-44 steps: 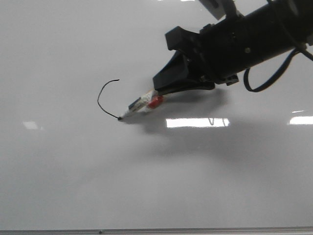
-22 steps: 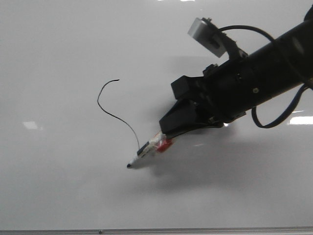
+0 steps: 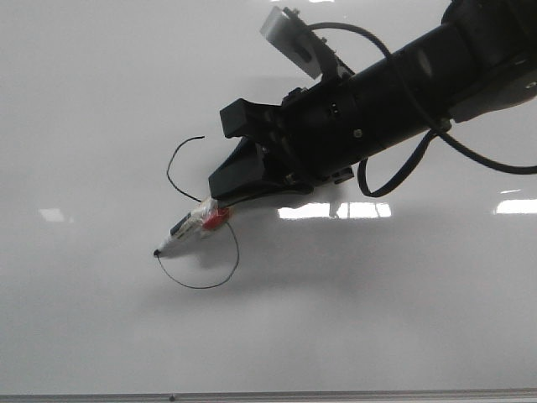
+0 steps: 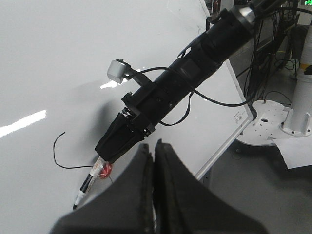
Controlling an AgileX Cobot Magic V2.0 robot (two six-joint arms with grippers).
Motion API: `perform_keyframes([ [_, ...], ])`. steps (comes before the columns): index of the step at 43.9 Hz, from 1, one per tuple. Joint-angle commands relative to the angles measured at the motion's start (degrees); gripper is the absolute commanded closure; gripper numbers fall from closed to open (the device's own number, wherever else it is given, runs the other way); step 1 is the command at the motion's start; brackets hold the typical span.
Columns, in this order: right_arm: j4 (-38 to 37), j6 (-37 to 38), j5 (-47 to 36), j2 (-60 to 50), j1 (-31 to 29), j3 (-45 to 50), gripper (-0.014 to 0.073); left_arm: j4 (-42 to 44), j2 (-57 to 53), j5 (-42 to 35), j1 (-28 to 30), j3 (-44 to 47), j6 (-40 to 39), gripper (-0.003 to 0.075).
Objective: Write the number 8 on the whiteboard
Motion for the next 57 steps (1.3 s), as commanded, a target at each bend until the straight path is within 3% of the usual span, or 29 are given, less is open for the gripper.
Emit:
perform_keyframes([
  [1, 2.5, -1.0, 2.5, -3.0, -0.4, -1.7, 0.0661, -0.8, 0.4, -4.9, 0.1, -1.6, -0.7, 0.0741],
  [27, 1.0, -1.5, 4.8, -11.0, -11.7, -1.1, 0.0661, -0.8, 0.4, -4.9, 0.1, -1.6, -0.7, 0.0741],
  [41, 2.0, -1.5, 4.9, -10.9, -10.5, -5.1, 0.0661, -0.8, 0.4, -4.9, 0.1, -1.6, -0.7, 0.0741],
  [52, 2.0, -1.5, 3.5, -7.6, -4.5, -8.1, 0.0661, -0.8, 0.4, -4.9, 0.1, -1.6, -0.7, 0.0741],
  [57, 3.0, -2.4, 12.6, -8.7, -3.7, -8.7, 0.0661, -0.8, 0.4, -5.0, 0.1, -1.6, -0.7, 0.0741],
])
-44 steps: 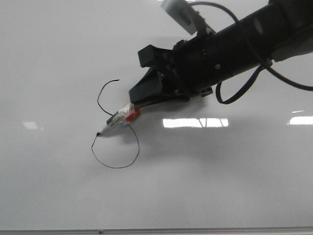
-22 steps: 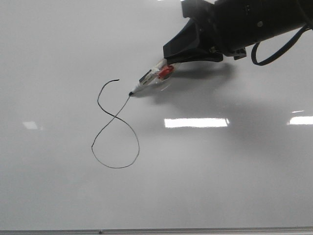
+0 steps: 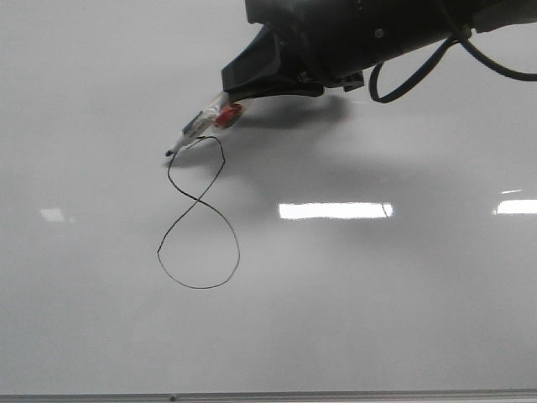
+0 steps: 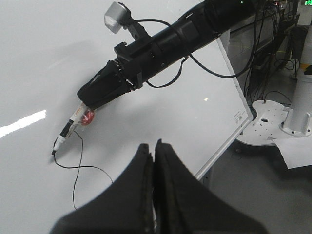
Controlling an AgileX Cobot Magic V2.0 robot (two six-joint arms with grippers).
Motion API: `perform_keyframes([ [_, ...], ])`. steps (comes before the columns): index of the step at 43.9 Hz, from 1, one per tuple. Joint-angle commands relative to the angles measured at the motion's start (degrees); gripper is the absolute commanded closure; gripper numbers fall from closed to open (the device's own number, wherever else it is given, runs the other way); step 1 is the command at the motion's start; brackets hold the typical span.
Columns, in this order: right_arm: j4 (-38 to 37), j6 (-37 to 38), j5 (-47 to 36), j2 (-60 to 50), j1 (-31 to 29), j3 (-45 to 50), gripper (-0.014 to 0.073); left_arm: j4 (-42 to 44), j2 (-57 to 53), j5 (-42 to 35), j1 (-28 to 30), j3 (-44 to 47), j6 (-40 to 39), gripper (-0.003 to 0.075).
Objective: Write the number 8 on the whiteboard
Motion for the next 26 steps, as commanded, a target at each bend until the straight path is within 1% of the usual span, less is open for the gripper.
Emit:
perform_keyframes([
  [1, 3.6, -1.7, 10.3, -4.0, 0.3, -2.3, 0.0661, -0.8, 0.4, -5.0, 0.1, -1.6, -0.7, 0.0741],
  [3, 3.5, -2.0, 15.3, -5.4, 0.3, -2.3, 0.0661, -0.8, 0.4, -5.3, 0.1, -1.6, -0.7, 0.0741],
  [6, 1.7, -2.0, 19.3, -7.7, 0.4, -2.3, 0.0659, -2.2, 0.4, -6.2, 0.1, -1.6, -0.7, 0.0741],
  [9, -3.0, -1.9, 19.5, -10.3, 1.1, -2.3, 0.0651, -4.8, 0.4, -6.0, 0.1, -1.9, -0.7, 0.0741],
  [11, -7.7, -1.9, 18.5, -12.1, 1.9, -2.3, 0.0652, -4.8, 1.3, -3.5, 0.1, -3.1, -0.7, 0.0741],
  [13, -13.0, -1.9, 17.1, -13.8, 3.2, -2.3, 0.0652, -4.4, 2.9, 0.7, 0.1, -4.7, -0.7, 0.074],
  [16, -21.1, -1.9, 15.1, -15.8, 6.2, -2.4, 0.0652, -4.0, 6.5, 5.6, 0.1, -7.4, 0.3, 0.0736],
  [17, -24.1, -1.9, 14.7, -16.6, 7.3, -2.4, 0.0652, -3.8, 7.6, 7.2, 0.1, -8.6, 0.9, 0.0724],
  [19, -27.8, -1.9, 14.4, -17.5, 9.0, -2.4, 0.0652, -3.8, 10.2, 9.9, 0.1, -10.7, 3.0, 0.0686],
  [22, -31.6, -1.7, 14.7, -18.8, 11.7, -2.4, 0.0652, -3.8, 14.1, 14.6, 0.1, -13.9, 5.5, 0.0593],
  [26, -32.0, -1.3, 16.0, -19.9, 14.1, -2.5, 0.0652, -3.8, 19.2, 18.8, 0.1, -17.7, 6.3, 0.0419],
])
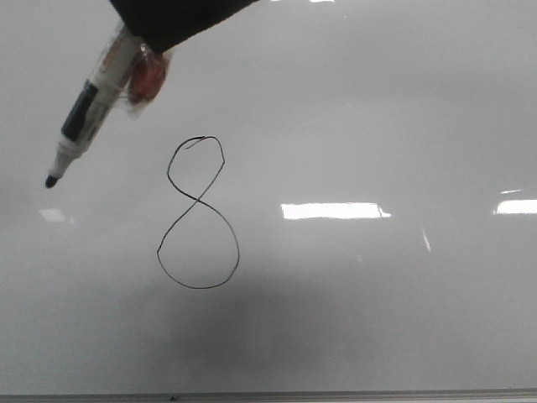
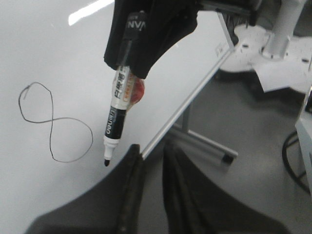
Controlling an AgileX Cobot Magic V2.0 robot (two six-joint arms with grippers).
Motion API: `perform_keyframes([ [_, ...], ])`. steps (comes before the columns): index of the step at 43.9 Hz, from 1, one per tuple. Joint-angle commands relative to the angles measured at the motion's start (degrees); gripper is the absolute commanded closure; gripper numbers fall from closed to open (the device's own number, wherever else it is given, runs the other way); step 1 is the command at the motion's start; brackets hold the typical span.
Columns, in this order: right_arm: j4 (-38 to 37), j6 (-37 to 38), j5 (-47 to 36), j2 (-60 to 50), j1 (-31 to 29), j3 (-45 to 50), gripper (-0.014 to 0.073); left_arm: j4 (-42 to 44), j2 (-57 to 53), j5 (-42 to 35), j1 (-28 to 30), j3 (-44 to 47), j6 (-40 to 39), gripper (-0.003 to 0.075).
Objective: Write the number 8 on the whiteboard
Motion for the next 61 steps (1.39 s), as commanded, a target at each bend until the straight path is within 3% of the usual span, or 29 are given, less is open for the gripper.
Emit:
perform_keyframes([
  [1, 1.2, -0.1, 1.8, -3.2, 2.2, -2.0, 0.0652, -0.5, 4.6, 0.8, 0.1, -5.0, 1.1, 0.0384],
  [4, 1.2, 0.8, 3.2, -3.8, 3.6, -2.1, 0.0652, -0.5, 7.3, 2.8, 0.1, -6.4, 3.7, 0.0298],
  [10, 1.3, 2.3, 4.5, -5.1, 5.6, -2.2, 0.0652, -3.4, 11.0, 4.8, -0.4, -6.8, 7.5, 0.0304],
  [24, 1.4, 2.3, 4.1, -5.3, 10.0, -2.3, 0.0652, -5.4, 12.1, 1.1, -5.1, -6.8, 8.5, 0.0436],
  [43, 2.6, 2.3, 3.4, -5.3, 10.3, -2.3, 0.0637, -5.2, 12.1, 1.5, -5.7, -6.8, 8.5, 0.0707],
  [46, 2.6, 2.6, 2.8, -5.3, 10.3, -2.3, 0.0573, -5.2, 12.1, 1.5, -5.7, -6.8, 8.5, 0.0742],
  [55, 2.7, 8.2, -0.9, -5.7, 10.3, -2.3, 0.0134, -5.2, 12.1, 1.5, -5.7, -6.8, 8.5, 0.0741],
  [58, 2.7, 9.3, -1.9, -6.7, 10.1, -2.3, 0.0046, -4.9, 12.3, 1.5, -5.7, -6.8, 7.6, 0.0741],
  [61, 2.6, 9.5, -2.7, -8.4, 9.2, -2.3, 0.0032, -3.5, 13.3, 1.5, -5.7, -6.8, 4.6, 0.0741],
])
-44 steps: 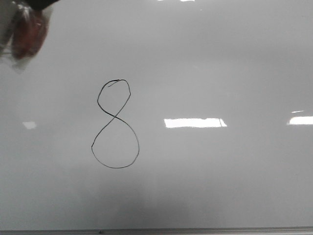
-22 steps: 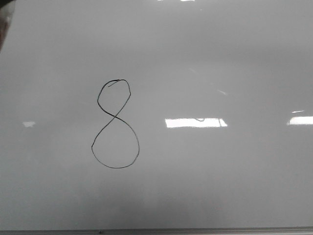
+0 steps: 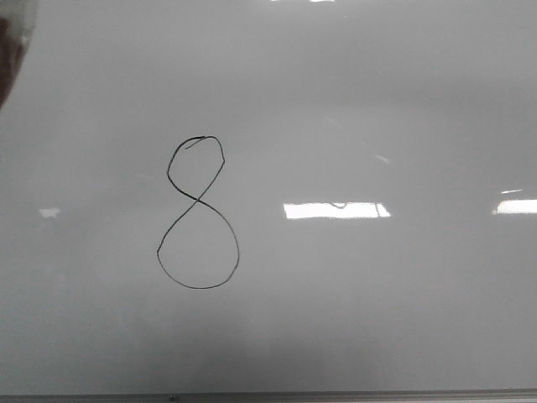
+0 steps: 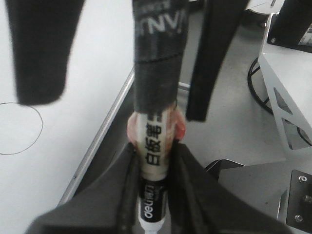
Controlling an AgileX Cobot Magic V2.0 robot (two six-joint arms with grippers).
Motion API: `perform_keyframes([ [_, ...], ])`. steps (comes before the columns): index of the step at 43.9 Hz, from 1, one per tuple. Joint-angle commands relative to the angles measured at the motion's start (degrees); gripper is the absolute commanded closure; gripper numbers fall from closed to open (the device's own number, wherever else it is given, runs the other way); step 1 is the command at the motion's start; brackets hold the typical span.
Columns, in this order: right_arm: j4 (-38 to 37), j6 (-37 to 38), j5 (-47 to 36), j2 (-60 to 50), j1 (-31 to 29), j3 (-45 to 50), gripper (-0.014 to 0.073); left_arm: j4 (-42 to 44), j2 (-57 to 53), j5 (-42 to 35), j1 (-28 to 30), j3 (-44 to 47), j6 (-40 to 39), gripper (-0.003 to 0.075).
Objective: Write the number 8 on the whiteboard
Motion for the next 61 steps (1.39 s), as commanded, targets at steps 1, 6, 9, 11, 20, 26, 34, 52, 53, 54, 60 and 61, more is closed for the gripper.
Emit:
perform_keyframes([
  [1, 3.9, 1.0, -2.0, -4.7, -1.3, -2.0, 0.0034, 1.4, 1.5, -3.5, -0.3, -1.9, -4.7, 0.0741],
  [6, 3.1, 4.2, -3.3, -9.0, -5.4, -1.3, 0.0034, 10.3, 4.0, -3.5, -0.3, -1.9, -14.4, 0.0741],
  [9, 1.4, 6.8, -3.5, -11.8, -8.8, 0.2, 0.0034, 16.0, 6.1, -3.5, -0.3, -2.0, -22.2, 0.0741],
  [11, 0.3, 9.1, -3.8, -14.2, -11.6, 1.9, 0.0034, 19.9, 7.5, -3.5, 0.8, -2.0, -29.2, 0.0741],
  [20, -2.2, 14.5, -8.9, -27.0, -23.8, 16.0, 0.0034, 30.1, 10.8, -2.4, 12.3, -2.0, -41.6, 0.0741],
  [26, -2.2, 18.7, -15.9, -37.5, -29.9, 27.5, 0.0102, 32.2, 11.3, -2.6, 25.9, -2.0, -41.5, 0.0741],
  [34, -2.1, 23.6, -24.3, -50.2, -34.4, 39.1, 0.0296, 33.0, 11.3, -7.8, 43.1, -2.0, -40.3, 0.0741],
  [52, -1.9, 23.9, -30.7, -58.6, -35.0, 45.8, 0.0662, 33.0, 21.3, -18.2, 57.6, 1.2, -38.2, 0.0741],
  [53, -1.9, 23.9, -30.6, -58.6, -35.0, 45.8, 0.0662, 33.0, 22.4, -18.6, 57.6, 0.9, -38.2, 0.0741],
  [54, -1.9, 23.9, -30.5, -58.6, -35.0, 45.8, 0.0662, 32.7, 23.5, -19.3, 57.6, 0.7, -38.2, 0.0741],
  [60, -1.9, 23.9, -30.2, -58.6, -35.0, 46.1, 0.0662, 32.1, 31.0, -22.7, 56.9, -1.4, -38.2, 0.0741],
  [61, -1.9, 23.9, -30.2, -58.6, -35.0, 46.1, 0.0662, 32.1, 32.2, -23.2, 56.8, -1.8, -38.2, 0.0741],
])
